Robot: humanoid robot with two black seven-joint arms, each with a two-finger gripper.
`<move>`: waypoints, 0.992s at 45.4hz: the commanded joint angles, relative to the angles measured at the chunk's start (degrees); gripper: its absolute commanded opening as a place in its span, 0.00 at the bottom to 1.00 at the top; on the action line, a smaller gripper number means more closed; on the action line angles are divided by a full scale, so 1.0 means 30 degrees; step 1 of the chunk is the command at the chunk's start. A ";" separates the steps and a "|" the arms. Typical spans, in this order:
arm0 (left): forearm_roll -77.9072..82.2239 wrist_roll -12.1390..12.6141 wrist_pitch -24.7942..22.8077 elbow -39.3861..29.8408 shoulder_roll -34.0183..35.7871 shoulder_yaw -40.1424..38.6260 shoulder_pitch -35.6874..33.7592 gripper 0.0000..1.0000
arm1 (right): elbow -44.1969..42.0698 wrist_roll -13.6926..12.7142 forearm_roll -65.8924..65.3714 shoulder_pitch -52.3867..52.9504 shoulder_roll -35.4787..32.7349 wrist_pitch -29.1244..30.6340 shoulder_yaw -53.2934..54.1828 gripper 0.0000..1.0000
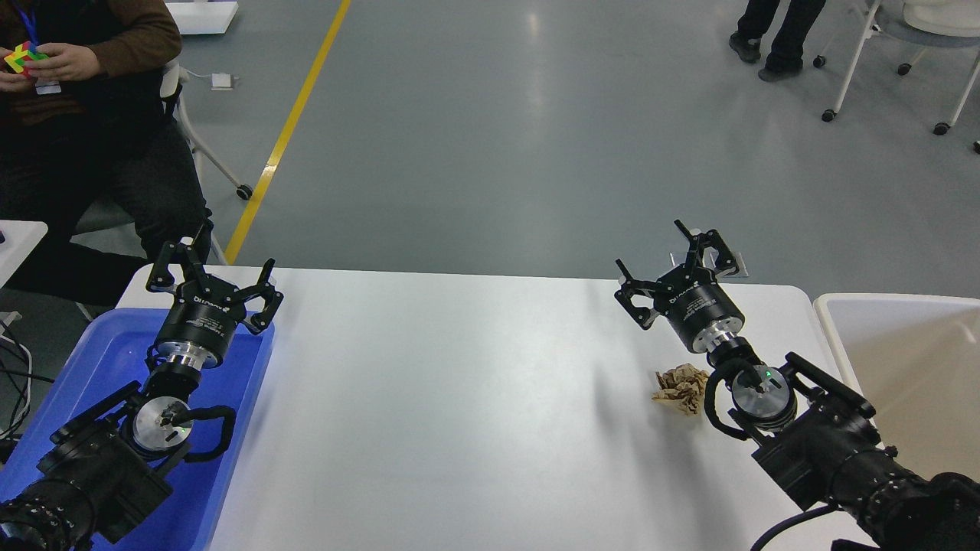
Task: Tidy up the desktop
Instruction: 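Rotate the right gripper sideways and extend it toward the tan pieces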
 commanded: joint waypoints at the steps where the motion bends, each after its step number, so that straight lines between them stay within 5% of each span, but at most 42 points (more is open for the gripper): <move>1: -0.0027 0.0029 -0.0001 0.0000 0.0000 -0.0027 0.0029 1.00 | -0.0620 -0.0002 -0.0931 0.0607 -0.0091 0.0087 0.0002 1.00; 28: -0.0056 0.0000 -0.0001 0.0000 0.0030 0.0002 -0.0001 1.00 | 0.1048 -0.0060 -0.1606 0.0520 -0.2256 0.0117 -0.0056 1.00; 45: -0.0056 0.0000 -0.0001 0.0000 0.0030 0.0002 -0.0001 1.00 | 0.8516 -0.0148 -0.3799 0.0344 -0.8408 0.0117 -0.1256 1.00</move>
